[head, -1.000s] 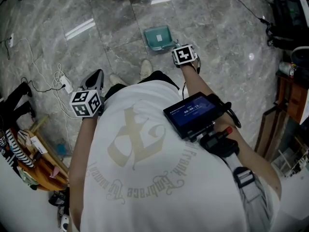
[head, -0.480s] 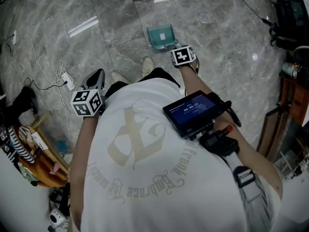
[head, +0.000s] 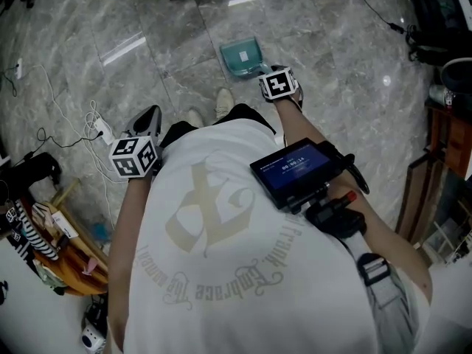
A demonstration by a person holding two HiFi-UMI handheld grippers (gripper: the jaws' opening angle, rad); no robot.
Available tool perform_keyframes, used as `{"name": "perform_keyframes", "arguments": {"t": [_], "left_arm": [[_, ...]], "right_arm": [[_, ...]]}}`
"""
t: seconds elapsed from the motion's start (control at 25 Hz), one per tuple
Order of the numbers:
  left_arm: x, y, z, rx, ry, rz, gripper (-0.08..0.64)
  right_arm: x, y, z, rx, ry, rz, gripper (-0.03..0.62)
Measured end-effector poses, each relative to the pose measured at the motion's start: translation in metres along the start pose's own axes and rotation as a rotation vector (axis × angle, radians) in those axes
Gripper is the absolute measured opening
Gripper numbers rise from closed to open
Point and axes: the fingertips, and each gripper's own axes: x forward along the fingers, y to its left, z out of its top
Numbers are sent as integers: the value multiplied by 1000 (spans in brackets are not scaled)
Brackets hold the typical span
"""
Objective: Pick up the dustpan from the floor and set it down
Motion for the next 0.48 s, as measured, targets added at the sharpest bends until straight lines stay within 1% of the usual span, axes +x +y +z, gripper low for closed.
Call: {"name": "perform_keyframes", "arguments": {"t": [0.2, 0.48], "left_arm": [[14, 4, 11, 10, -9, -34, 14], [24, 9, 17, 25, -11, -78, 14]], "right_arm": [[-8, 1, 7, 7, -44, -6, 201], [-34, -8, 24, 29, -144, -37, 201]]}}
